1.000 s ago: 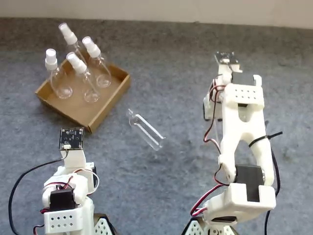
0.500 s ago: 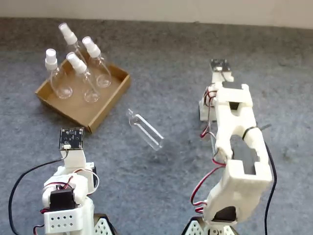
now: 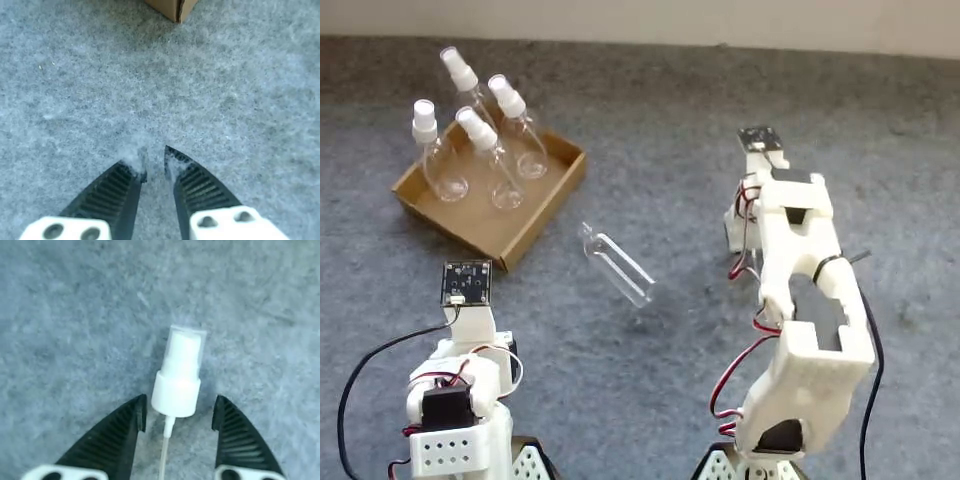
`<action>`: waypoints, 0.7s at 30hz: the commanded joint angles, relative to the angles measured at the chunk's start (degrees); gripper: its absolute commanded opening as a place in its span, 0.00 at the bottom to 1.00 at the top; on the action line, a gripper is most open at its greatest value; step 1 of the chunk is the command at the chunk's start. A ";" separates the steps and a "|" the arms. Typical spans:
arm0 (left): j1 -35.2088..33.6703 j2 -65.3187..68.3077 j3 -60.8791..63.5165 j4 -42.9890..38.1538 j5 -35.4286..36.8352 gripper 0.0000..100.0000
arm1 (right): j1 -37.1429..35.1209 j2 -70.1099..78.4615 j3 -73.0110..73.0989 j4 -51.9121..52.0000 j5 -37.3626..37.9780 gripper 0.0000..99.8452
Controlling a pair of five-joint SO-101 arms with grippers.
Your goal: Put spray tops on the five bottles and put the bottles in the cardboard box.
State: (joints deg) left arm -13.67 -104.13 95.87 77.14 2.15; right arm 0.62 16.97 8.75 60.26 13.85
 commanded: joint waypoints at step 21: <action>-0.48 -0.22 1.19 0.35 -0.44 0.01 | 0.48 -5.76 -3.47 -4.44 1.14 0.19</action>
State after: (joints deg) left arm -13.67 -104.13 95.87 77.14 2.15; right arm 0.62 14.24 8.75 57.36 14.29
